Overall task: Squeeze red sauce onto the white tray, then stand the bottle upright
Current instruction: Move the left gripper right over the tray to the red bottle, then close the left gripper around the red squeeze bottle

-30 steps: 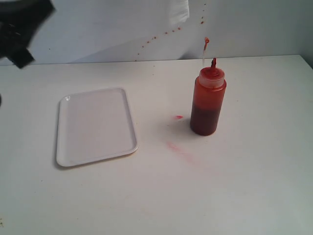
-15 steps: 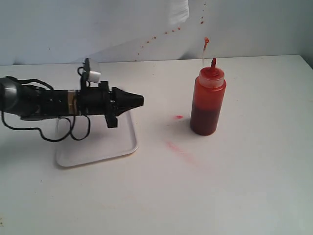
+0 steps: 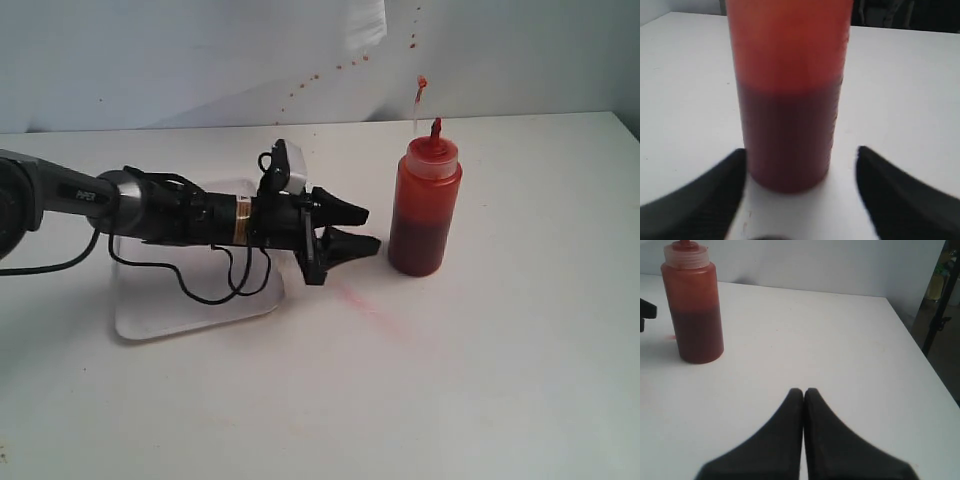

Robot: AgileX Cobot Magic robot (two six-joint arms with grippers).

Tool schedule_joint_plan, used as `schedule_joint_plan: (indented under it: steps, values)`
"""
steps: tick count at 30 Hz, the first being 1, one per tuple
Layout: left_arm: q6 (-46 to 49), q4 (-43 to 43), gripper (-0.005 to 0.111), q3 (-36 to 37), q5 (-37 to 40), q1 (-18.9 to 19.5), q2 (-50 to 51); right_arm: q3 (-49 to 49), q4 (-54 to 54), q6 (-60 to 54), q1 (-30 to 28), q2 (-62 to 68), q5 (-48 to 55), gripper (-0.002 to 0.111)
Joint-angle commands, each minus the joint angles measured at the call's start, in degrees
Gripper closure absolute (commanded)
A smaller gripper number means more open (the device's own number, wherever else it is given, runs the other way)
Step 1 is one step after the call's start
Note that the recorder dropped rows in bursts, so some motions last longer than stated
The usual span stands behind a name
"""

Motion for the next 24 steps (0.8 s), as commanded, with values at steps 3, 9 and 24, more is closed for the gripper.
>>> schedule_joint_plan:
  steps: [3, 9, 24]
  values:
    - [-0.55, -9.37, 0.002, -0.31, 5.3, -3.41, 0.06, 0.23, 0.36, -0.14, -0.44, -0.39, -0.34, 0.108]
    - [-0.29, -14.88, 0.002, -0.31, 4.88, -4.71, 0.06, 0.23, 0.36, -0.14, -0.44, -0.39, -0.34, 0.108]
    - [7.42, -24.57, 0.002, -0.31, 15.71, -11.51, 0.06, 0.23, 0.36, -0.14, -0.44, -0.39, -0.34, 0.108]
